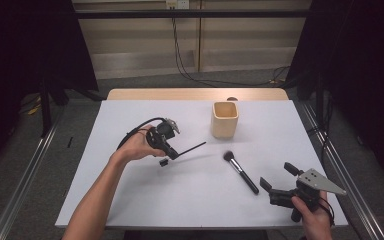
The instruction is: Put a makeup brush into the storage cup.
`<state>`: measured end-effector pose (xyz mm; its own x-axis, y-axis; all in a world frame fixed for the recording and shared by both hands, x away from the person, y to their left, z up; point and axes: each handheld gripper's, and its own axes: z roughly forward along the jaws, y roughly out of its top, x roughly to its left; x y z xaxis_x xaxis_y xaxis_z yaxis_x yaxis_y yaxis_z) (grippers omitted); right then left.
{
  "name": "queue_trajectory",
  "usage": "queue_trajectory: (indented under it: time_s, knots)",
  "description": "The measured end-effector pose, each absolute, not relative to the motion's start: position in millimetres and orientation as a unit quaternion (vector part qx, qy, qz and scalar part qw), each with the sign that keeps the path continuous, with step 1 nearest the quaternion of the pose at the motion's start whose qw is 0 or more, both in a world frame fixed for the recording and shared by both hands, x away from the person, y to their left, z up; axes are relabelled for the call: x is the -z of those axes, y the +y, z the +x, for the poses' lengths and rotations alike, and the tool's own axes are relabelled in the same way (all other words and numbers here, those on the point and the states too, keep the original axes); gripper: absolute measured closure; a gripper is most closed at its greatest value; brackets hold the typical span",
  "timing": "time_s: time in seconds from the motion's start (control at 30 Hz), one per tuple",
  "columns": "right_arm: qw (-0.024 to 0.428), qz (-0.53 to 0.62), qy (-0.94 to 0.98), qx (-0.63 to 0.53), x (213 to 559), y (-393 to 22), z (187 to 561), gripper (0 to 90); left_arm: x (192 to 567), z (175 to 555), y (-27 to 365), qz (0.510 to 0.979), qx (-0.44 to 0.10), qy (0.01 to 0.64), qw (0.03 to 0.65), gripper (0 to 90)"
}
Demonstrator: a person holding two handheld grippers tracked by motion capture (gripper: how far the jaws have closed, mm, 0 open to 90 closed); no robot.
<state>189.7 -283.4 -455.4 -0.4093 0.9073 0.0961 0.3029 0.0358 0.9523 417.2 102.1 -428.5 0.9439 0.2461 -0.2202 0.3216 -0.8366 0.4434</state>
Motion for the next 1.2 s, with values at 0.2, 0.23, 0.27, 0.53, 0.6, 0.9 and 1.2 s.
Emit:
queue_trajectory:
  time_s: [0.2, 0.23, 0.27, 0.53, 0.6, 0.9, 1.2]
  knots:
    - [0.290, 0.460, 0.658, -0.521, 455.4, -283.4, 189.8, 0.0, 423.3, 415.8, 116.9, 0.937, 0.068, 0.182, 0.291, 85.8]
    - [0.289, 0.460, 0.659, -0.521, 455.5, -283.5, 189.9, 0.0, 422.2, 415.3, 120.1, 0.932, 0.064, 0.190, 0.301, 85.8]
    - [0.290, 0.459, 0.659, -0.521, 455.5, -283.6, 190.2, 0.0, 421.7, 415.2, 122.0, 0.929, 0.063, 0.193, 0.309, 85.8]
    - [0.290, 0.460, 0.658, -0.522, 455.7, -282.8, 190.5, 0.0, 418.6, 410.6, 139.9, 0.906, 0.053, 0.217, 0.359, 85.8]
    - [0.289, 0.462, 0.657, -0.520, 455.5, -282.8, 189.9, 0.0, 420.2, 409.5, 146.1, 0.898, 0.047, 0.231, 0.373, 85.8]
    - [0.291, 0.463, 0.654, -0.522, 455.2, -282.1, 189.4, 0.0, 415.1, 398.8, 170.7, 0.863, 0.012, 0.270, 0.426, 85.8]
    - [0.293, 0.462, 0.652, -0.524, 454.7, -281.6, 189.2, 0.0, 414.6, 384.1, 186.8, 0.839, 0.002, 0.291, 0.460, 85.8]
